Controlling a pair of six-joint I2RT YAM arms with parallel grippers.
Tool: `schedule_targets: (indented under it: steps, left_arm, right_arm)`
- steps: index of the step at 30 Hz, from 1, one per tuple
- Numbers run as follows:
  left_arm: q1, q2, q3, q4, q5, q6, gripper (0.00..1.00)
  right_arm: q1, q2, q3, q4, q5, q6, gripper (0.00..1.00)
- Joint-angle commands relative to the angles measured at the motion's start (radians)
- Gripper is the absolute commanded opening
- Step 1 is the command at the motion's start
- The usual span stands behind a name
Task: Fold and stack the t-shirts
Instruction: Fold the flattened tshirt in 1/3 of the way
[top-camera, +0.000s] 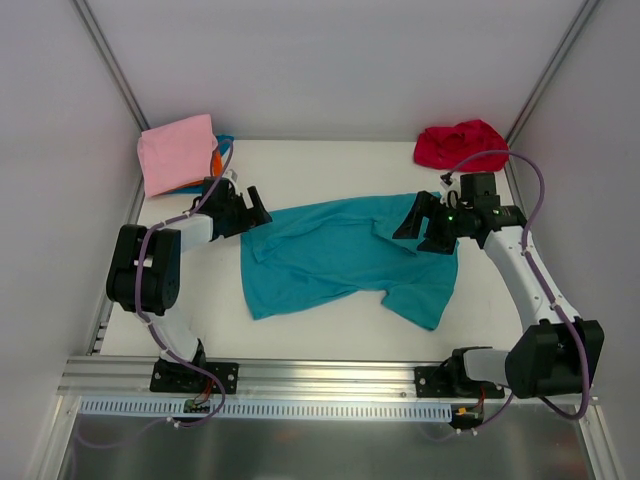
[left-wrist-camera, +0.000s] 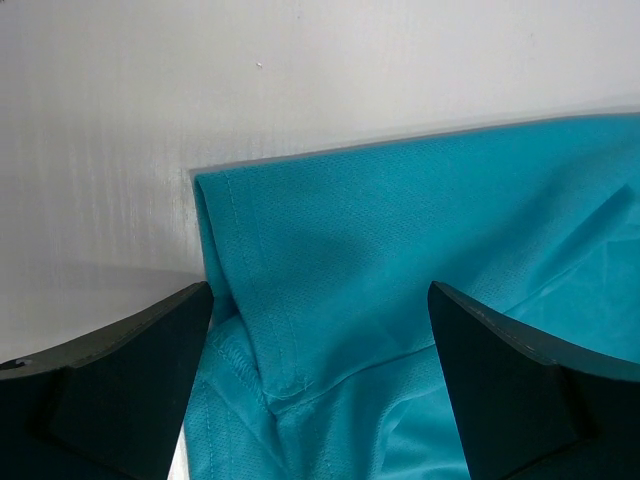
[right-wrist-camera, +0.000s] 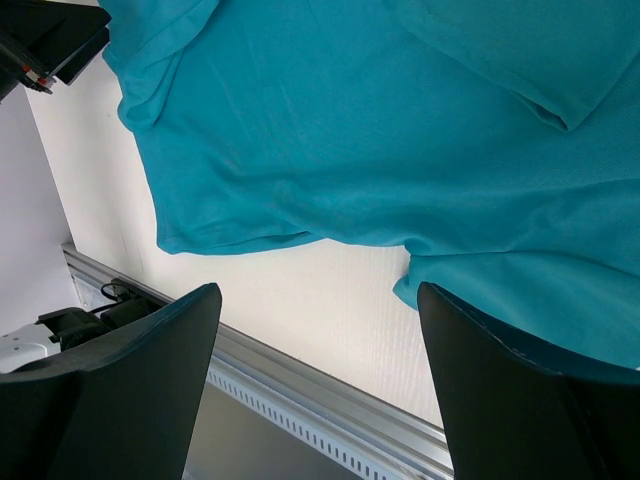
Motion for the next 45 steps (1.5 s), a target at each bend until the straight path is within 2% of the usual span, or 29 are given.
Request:
schedule_targets:
  steps: [1,45]
  left_arm:
    - [-0.008,-0.012,-0.006,-0.011,-0.023,0.023,0.92]
    - [-0.045,0.037,0.052,-0.014,0.042,-0.042,0.87]
  right_arm:
    - [0.0,0.0,0.001,0.008,-0.01,-0.013,0.85]
    - [-0.001,0.027,-0.045,0.036,0.015,-0.022,0.85]
